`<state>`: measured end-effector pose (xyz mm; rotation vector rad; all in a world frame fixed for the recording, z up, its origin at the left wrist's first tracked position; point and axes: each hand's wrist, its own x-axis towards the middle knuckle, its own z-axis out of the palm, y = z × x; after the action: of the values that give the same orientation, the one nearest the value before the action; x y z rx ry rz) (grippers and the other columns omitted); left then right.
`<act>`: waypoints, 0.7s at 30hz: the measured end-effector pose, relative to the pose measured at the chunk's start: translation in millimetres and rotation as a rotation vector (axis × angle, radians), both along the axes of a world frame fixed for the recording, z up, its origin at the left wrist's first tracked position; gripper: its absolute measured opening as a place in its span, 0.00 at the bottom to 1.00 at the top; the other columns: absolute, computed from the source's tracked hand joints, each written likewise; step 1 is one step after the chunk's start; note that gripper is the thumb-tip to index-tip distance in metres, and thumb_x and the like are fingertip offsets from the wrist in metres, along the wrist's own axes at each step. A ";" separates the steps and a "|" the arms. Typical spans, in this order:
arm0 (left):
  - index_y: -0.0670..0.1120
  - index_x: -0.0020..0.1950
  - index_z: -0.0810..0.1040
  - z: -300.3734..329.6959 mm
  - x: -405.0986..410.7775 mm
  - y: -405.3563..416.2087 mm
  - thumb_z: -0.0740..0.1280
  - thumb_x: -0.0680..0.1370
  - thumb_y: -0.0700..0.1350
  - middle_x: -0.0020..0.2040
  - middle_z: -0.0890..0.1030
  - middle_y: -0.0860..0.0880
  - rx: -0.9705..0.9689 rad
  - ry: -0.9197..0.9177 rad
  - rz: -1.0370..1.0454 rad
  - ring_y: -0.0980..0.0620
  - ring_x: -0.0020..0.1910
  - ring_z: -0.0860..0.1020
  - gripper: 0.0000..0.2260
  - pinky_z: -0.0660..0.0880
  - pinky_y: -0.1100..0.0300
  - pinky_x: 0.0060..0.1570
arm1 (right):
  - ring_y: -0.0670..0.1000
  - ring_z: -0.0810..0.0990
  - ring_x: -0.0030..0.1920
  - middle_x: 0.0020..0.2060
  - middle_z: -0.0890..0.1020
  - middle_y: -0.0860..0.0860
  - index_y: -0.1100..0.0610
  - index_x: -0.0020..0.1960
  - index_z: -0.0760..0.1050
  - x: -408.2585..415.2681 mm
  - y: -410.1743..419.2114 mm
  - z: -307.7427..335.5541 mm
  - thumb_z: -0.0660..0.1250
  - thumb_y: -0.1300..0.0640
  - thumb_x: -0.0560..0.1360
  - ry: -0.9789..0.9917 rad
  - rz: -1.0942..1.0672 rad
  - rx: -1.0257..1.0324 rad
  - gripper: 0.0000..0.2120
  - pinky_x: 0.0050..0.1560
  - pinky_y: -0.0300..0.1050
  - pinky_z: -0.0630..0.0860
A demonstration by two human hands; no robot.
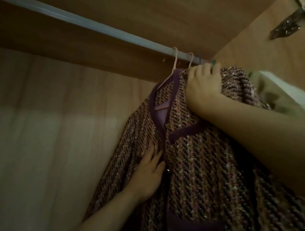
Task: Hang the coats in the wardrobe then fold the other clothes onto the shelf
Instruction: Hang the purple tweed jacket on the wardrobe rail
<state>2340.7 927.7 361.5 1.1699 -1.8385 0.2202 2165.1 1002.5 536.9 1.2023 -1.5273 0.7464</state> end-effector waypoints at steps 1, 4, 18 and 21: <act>0.50 0.79 0.54 -5.1 1.6 4.3 0.51 0.84 0.52 0.80 0.42 0.52 0.005 -0.009 0.042 0.55 0.78 0.41 0.23 0.38 0.64 0.73 | 0.65 0.56 0.74 0.74 0.60 0.64 0.65 0.76 0.52 2.7 2.1 -11.0 0.46 0.52 0.81 0.015 -0.007 0.022 0.28 0.74 0.63 0.50; 0.50 0.79 0.54 -18.3 7.7 20.6 0.51 0.84 0.52 0.80 0.43 0.51 -0.020 -0.106 0.222 0.54 0.78 0.44 0.23 0.42 0.57 0.76 | 0.65 0.46 0.76 0.77 0.50 0.63 0.63 0.78 0.47 14.6 9.3 -55.4 0.49 0.44 0.81 0.041 0.116 0.166 0.33 0.74 0.64 0.42; 0.58 0.79 0.44 -164.9 21.3 189.9 0.48 0.81 0.63 0.78 0.35 0.55 0.366 -0.347 0.750 0.54 0.77 0.37 0.28 0.39 0.45 0.75 | 0.51 0.50 0.77 0.78 0.52 0.52 0.56 0.79 0.50 17.9 84.4 -323.2 0.53 0.48 0.81 0.256 0.967 0.688 0.30 0.77 0.50 0.44; 0.57 0.79 0.43 -201.9 15.1 237.6 0.48 0.81 0.62 0.78 0.34 0.55 0.442 -0.354 0.776 0.53 0.77 0.36 0.29 0.40 0.44 0.75 | 0.51 0.52 0.77 0.78 0.51 0.52 0.56 0.79 0.50 14.7 99.9 -367.0 0.54 0.49 0.80 0.265 1.045 0.774 0.30 0.76 0.48 0.45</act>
<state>2355.8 1165.3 159.7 2.2524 -1.6758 0.4968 2179.9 1102.4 169.9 2.6454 -0.8808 0.5752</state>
